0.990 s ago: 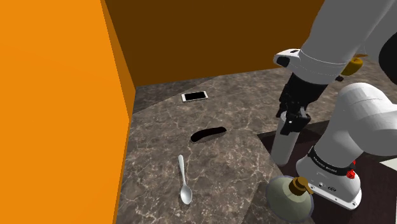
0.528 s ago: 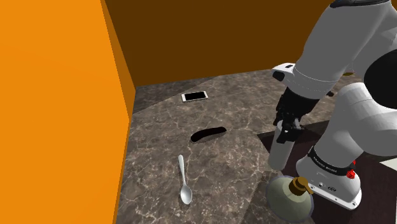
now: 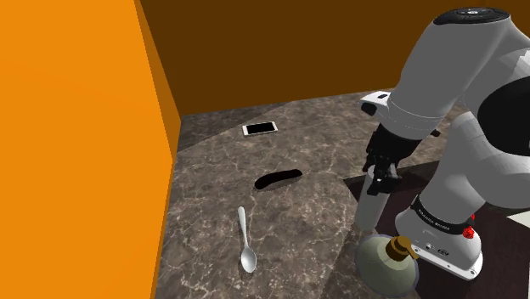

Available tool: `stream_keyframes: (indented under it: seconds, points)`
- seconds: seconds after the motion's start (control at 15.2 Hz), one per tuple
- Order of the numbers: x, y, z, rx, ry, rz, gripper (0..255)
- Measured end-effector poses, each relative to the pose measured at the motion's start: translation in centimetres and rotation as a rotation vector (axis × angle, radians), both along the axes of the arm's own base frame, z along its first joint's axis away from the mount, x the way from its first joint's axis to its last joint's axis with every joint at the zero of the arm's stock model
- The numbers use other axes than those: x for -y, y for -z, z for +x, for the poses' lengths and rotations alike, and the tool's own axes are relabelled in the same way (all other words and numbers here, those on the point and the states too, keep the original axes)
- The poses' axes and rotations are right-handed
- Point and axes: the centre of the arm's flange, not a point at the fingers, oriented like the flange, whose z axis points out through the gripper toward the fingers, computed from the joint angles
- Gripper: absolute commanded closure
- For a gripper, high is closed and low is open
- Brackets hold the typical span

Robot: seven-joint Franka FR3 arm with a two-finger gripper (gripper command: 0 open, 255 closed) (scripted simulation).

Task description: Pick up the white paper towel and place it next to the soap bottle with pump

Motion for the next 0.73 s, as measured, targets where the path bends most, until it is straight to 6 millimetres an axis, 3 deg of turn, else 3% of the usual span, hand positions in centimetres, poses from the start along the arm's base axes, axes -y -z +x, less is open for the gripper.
stream_keyframes:
  seconds: [0.07, 0.46, 0.73]
  points:
    - [0.0, 0.0, 0.0, 0.000, 0.000, 0.000, 0]
    - [0.0, 0.0, 0.0, 0.000, 0.000, 0.000, 0]
    - [-0.1, -3.9, -0.2, 0.001, -0.001, 0.001, 0]
